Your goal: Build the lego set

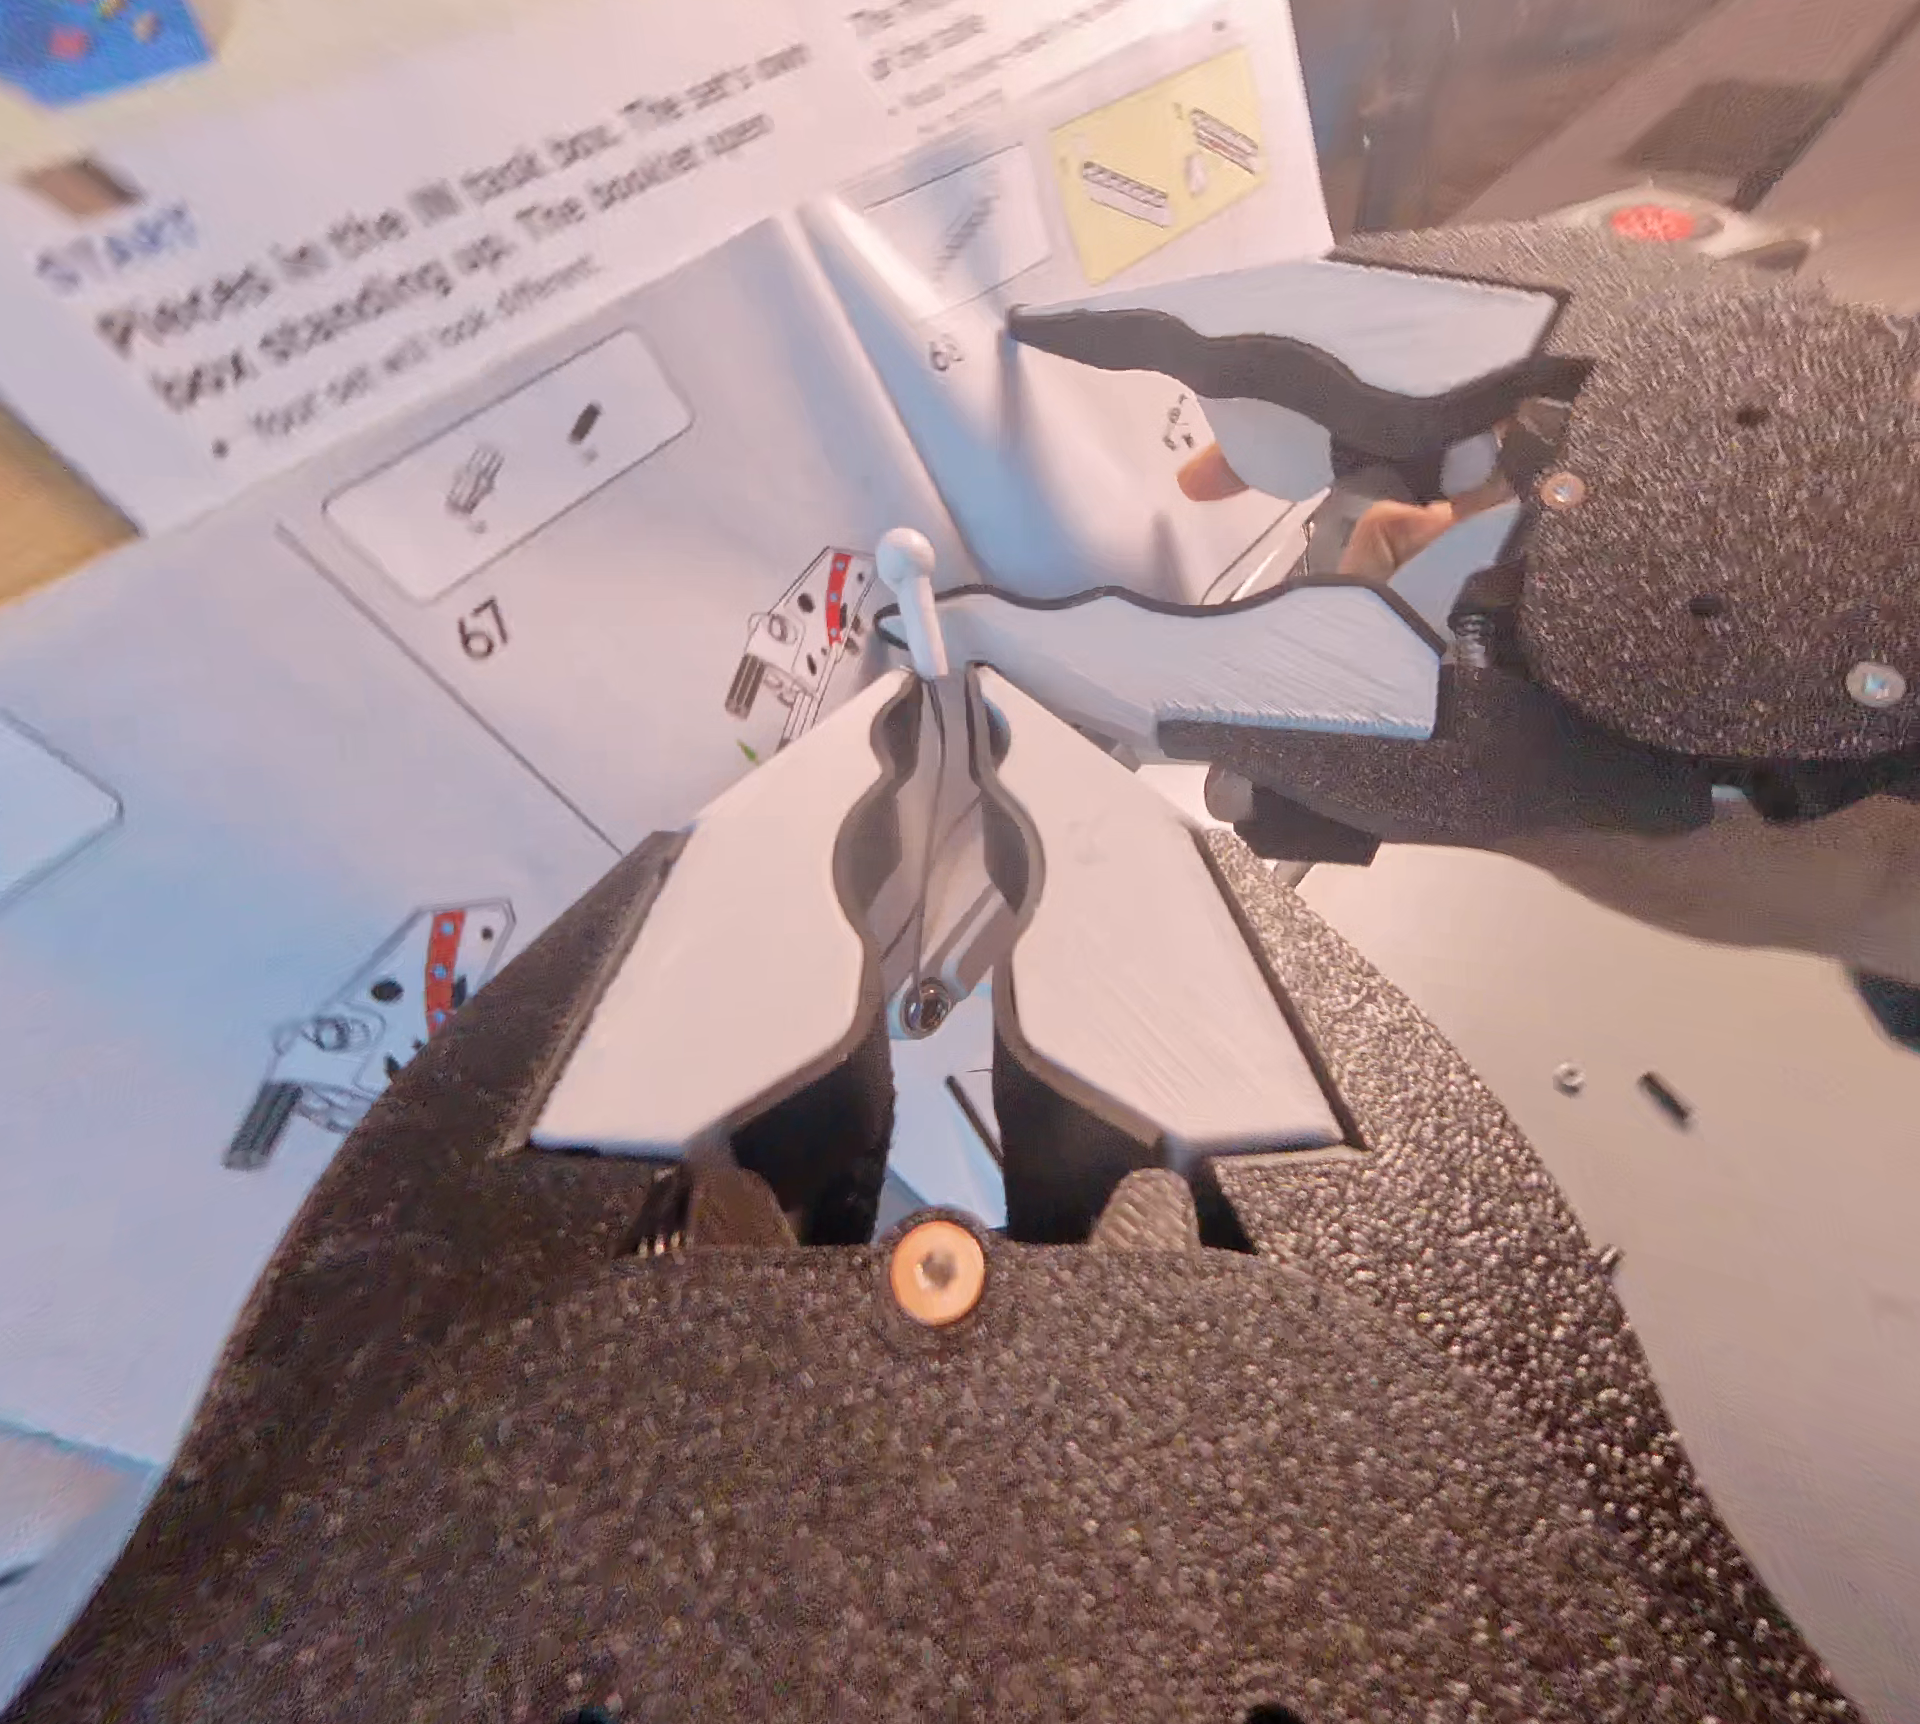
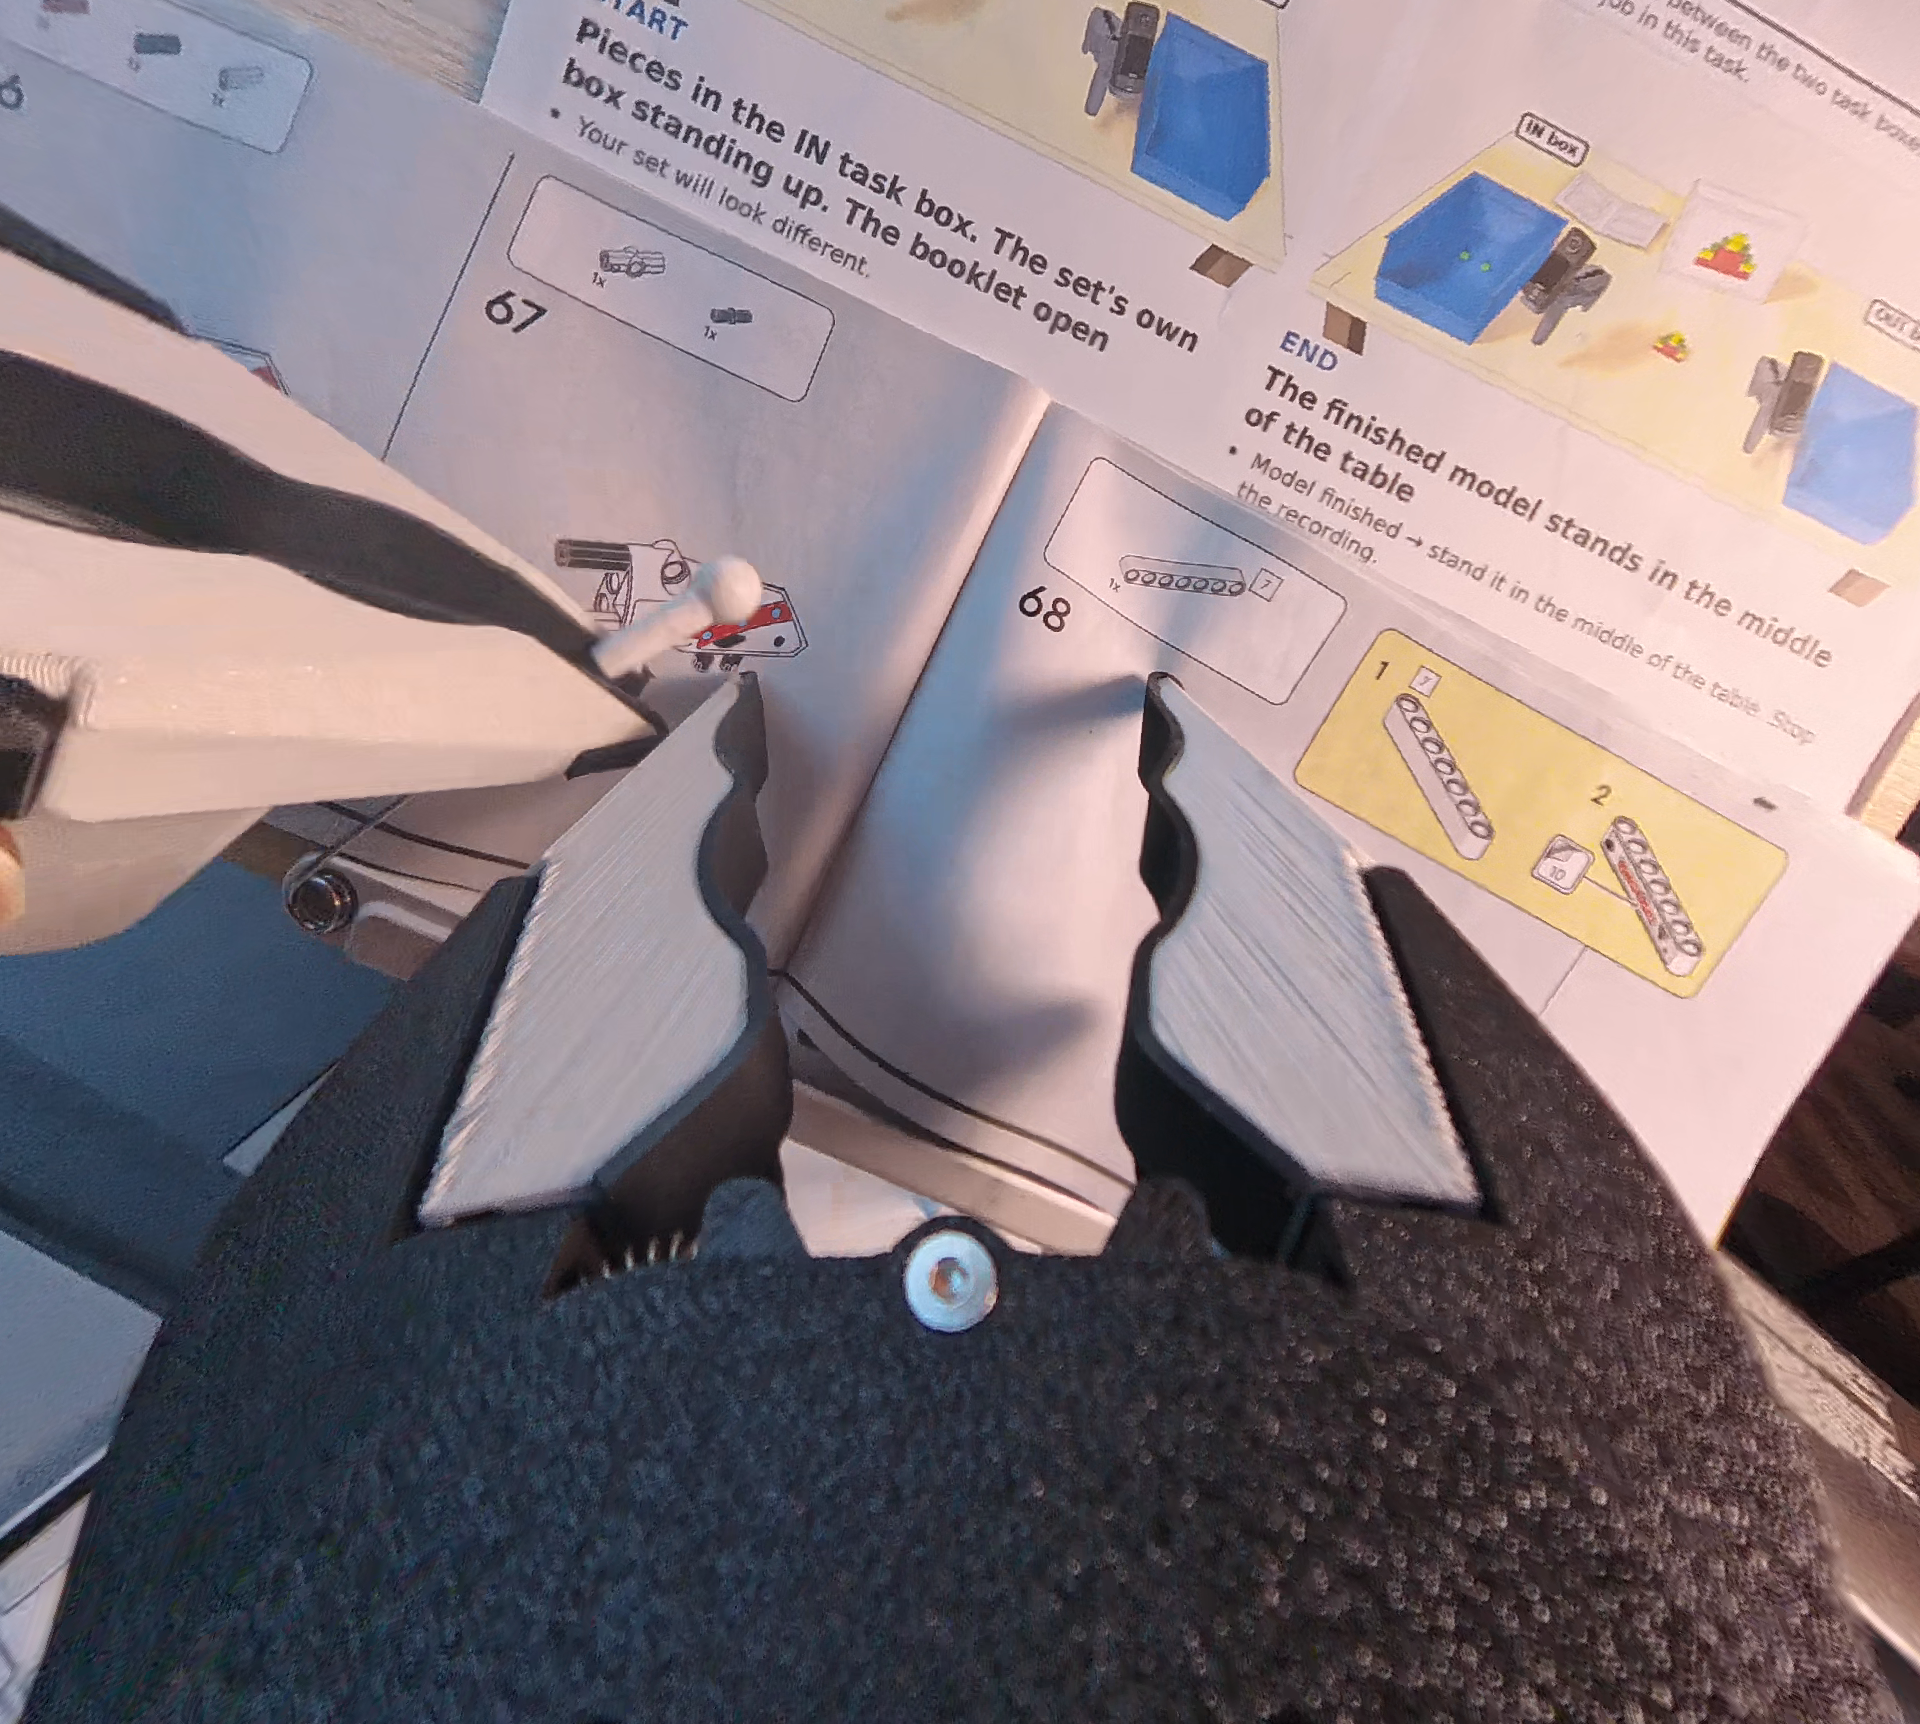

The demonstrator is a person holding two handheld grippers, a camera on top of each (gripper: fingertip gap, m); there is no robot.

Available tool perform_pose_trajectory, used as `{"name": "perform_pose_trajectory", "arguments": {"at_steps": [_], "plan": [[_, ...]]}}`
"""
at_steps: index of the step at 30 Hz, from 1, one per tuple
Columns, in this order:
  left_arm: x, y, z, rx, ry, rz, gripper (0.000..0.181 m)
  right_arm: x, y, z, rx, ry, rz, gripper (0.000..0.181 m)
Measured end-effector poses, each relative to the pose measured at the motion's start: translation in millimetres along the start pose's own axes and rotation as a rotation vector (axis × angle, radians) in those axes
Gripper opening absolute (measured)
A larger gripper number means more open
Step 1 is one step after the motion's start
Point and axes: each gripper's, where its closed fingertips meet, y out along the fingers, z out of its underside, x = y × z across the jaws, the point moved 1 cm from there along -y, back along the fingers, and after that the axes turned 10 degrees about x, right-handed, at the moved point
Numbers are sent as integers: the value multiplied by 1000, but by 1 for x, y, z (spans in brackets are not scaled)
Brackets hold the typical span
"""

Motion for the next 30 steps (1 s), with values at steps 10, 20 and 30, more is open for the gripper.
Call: {"name": "perform_pose_trajectory", "arguments": {"at_steps": [10,20,30], "plan": [[-10,7,18,203,359,-39,7,-22,-27,17,11,59,-66,69],[-18,3,27,150,315,-85,20,-44,-12,44,34,-28,-61,71],[80,-107,34,-330,-251,-363,17,-9,-150,58,-73,116,-346,70]]}}
